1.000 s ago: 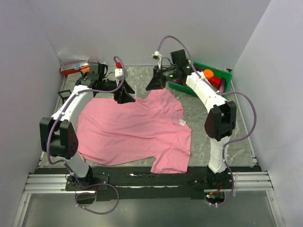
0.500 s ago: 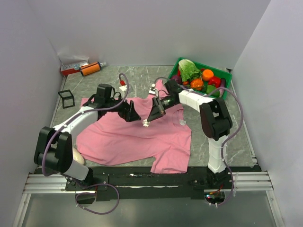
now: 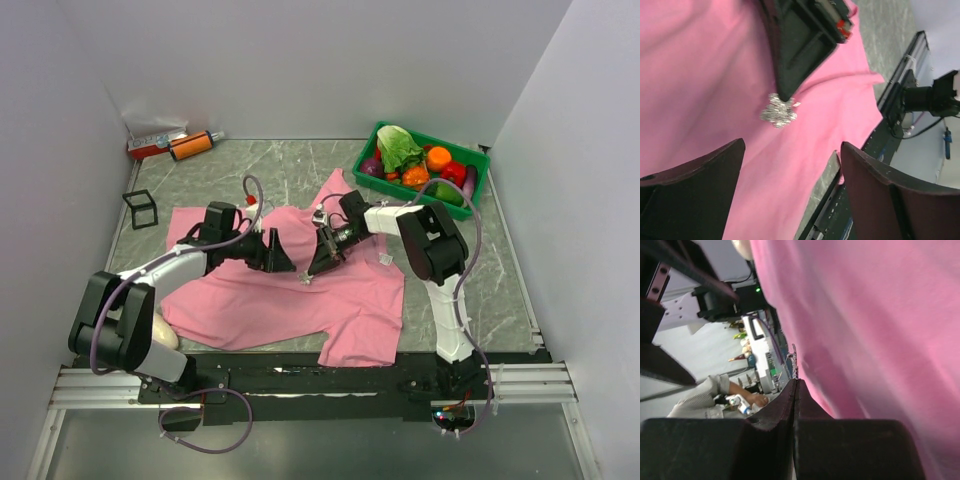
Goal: Remove the brooch from the garment
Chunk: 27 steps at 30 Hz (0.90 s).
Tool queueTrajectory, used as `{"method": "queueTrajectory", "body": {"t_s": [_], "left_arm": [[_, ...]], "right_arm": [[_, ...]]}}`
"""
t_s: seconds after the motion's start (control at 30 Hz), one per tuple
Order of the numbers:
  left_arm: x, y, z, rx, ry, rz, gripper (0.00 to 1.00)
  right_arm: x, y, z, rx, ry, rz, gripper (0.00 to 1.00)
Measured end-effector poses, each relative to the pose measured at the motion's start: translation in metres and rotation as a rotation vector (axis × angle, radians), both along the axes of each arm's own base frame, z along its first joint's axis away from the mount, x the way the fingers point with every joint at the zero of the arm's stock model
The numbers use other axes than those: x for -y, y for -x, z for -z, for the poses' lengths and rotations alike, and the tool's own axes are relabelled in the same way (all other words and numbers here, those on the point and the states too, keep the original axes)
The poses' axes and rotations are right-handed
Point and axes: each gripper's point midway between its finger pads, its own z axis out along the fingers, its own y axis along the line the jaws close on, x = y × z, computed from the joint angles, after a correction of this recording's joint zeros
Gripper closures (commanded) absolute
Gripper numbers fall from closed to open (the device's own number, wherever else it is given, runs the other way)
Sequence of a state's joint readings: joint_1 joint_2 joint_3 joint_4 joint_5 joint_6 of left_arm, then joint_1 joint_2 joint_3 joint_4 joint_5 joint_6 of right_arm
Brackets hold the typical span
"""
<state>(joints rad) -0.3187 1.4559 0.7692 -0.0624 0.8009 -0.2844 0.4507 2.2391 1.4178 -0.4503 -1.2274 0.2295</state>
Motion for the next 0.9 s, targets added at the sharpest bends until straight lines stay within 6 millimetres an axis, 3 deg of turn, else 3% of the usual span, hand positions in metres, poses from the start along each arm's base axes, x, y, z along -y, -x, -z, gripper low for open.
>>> {"method": "queueTrajectory", "body": {"t_s": [0.13, 0.33, 0.7, 0.9], "left_arm": [[0.006, 0.003, 0.000, 0.005, 0.022, 0.041, 0.22], [0.018, 0.001, 0.034, 0.002, -0.069, 0.176, 0.28], [0.013, -0.011, 0.072, -0.015, -0.171, 0.224, 0.40], [0.013, -0.021, 0.075, -0.019, -0.196, 0.192, 0.41]], "right_arm": [[0.000, -0.006, 0.008, 0.022, 0.028, 0.010, 1.00], [0.002, -0.007, 0.030, 0.008, 0.065, 0.014, 1.00], [0.003, -0.013, 0.033, 0.021, 0.066, 0.007, 1.00], [0.003, -0.013, 0.033, 0.021, 0.062, 0.005, 1.00]]}}
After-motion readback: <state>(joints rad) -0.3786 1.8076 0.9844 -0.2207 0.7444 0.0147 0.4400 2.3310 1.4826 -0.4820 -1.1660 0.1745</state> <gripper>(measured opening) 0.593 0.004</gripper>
